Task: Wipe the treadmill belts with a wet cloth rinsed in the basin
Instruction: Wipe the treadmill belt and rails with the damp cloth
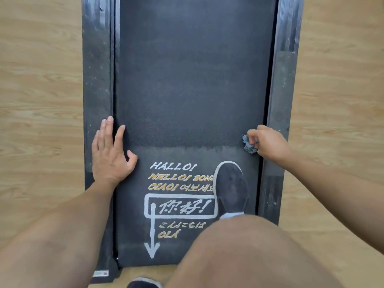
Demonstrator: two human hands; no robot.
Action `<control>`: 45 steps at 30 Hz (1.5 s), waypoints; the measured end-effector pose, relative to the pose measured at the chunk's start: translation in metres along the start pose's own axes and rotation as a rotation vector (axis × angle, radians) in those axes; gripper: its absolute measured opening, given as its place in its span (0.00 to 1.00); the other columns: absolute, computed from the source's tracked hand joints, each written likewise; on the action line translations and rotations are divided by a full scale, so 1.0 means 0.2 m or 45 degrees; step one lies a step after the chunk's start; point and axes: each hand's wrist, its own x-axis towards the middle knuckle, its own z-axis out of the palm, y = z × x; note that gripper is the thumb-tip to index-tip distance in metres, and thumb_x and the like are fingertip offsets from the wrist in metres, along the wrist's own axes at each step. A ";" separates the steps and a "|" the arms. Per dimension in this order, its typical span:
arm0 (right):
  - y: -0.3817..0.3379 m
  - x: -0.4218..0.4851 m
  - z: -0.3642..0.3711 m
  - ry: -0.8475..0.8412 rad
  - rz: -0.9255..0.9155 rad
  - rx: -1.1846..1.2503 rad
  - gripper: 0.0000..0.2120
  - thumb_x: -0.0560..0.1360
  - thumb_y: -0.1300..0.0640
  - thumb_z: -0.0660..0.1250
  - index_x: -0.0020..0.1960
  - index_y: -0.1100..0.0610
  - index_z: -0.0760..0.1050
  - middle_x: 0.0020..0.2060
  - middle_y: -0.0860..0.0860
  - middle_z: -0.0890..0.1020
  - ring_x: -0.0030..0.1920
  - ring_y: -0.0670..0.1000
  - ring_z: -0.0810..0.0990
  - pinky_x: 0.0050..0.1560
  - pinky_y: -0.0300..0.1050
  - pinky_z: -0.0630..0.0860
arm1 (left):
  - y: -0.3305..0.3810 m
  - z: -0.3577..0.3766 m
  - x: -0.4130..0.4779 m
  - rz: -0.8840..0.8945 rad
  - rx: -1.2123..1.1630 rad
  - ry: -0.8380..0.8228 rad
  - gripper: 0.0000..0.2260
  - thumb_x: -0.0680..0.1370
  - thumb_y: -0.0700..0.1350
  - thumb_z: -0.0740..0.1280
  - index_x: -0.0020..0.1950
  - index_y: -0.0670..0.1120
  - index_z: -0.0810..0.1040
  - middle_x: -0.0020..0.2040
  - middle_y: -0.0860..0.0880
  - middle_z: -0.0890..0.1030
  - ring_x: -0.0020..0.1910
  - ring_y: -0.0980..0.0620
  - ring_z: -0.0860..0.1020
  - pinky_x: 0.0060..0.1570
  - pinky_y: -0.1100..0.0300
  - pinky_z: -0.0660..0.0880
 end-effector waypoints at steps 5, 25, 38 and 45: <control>-0.05 -0.02 0.02 0.059 0.095 -0.024 0.19 0.69 0.72 0.65 0.40 0.47 0.70 0.43 0.50 0.73 0.44 0.60 0.77 0.41 0.51 0.73 | -0.01 -0.01 -0.01 0.027 -0.025 0.006 0.35 0.73 0.49 0.64 0.80 0.43 0.65 0.87 0.43 0.52 0.86 0.44 0.50 0.83 0.44 0.53; -0.14 -0.17 0.17 0.219 0.290 0.171 0.17 0.78 0.59 0.70 0.66 0.52 0.74 0.64 0.57 0.73 0.62 0.60 0.76 0.56 0.46 0.69 | -0.05 0.05 -0.04 0.066 -0.105 0.151 0.32 0.71 0.51 0.60 0.75 0.44 0.67 0.86 0.44 0.56 0.85 0.44 0.52 0.81 0.46 0.52; -0.02 -0.05 0.22 0.431 0.066 0.037 0.10 0.77 0.59 0.70 0.56 0.53 0.74 0.49 0.53 0.73 0.50 0.59 0.76 0.46 0.48 0.69 | 0.09 0.05 -0.03 -0.091 0.013 0.057 0.28 0.71 0.46 0.66 0.71 0.42 0.69 0.83 0.39 0.59 0.83 0.41 0.55 0.79 0.38 0.52; -0.06 -0.14 0.26 0.486 0.085 0.063 0.10 0.78 0.58 0.68 0.58 0.52 0.74 0.53 0.59 0.77 0.53 0.63 0.78 0.48 0.51 0.74 | 0.94 0.12 -0.50 0.197 -0.193 -0.137 0.26 0.77 0.47 0.66 0.75 0.45 0.71 0.74 0.45 0.70 0.72 0.41 0.71 0.67 0.46 0.70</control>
